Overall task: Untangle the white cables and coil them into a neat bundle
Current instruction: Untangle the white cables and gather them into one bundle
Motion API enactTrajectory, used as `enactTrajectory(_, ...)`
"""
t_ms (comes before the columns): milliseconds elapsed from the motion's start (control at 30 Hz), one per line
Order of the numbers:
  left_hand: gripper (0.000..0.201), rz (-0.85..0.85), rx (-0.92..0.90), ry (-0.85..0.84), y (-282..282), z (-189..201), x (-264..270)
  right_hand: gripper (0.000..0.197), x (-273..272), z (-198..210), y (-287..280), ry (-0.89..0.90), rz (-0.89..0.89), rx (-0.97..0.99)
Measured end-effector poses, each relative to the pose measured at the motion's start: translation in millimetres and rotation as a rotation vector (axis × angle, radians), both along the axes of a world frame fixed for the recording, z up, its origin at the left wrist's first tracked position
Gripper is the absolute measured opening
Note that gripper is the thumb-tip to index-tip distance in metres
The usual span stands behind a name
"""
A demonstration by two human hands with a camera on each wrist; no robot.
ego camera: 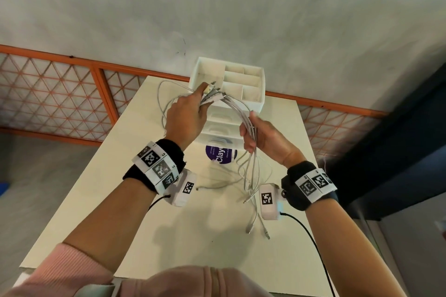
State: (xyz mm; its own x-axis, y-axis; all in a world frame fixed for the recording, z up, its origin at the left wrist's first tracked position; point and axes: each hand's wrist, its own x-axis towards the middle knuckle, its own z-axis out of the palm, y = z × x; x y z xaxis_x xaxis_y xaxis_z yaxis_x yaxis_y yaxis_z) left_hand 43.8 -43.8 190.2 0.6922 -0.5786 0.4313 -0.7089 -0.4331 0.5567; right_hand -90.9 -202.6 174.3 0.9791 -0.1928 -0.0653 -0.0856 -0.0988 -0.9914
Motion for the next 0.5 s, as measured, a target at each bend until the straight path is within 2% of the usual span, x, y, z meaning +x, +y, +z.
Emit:
enactTrajectory(100,0.044,0.095,-0.145,0.041,6.9,2.7,18.1,0.044,-9.6,-17.1,-6.7,0.161,-0.041,-0.367)
enactTrajectory(167,0.045,0.196,-0.172,0.073,15.1,5.0,31.0,0.040,-20.3,-32.9,-17.6,0.238,-0.078,-0.433)
enactTrajectory(267,0.044,0.286,-0.062,0.136,24.7,-1.9,39.4,0.033,-31.7,-46.3,-31.8,0.325,-0.114,-0.524)
enactTrajectory(400,0.049,0.268,0.072,0.382,29.2,-24.5,45.5,0.031,-37.1,-48.1,-42.0,0.346,-0.158,-0.593)
enactTrajectory(467,0.060,0.240,0.034,0.434,29.1,-25.5,43.0,0.032,-35.9,-46.0,-45.3,0.389,-0.138,-0.701)
enactTrajectory(500,0.059,0.199,-0.034,0.435,28.3,-23.0,38.2,0.030,-34.7,-44.5,-44.5,0.416,-0.110,-0.757)
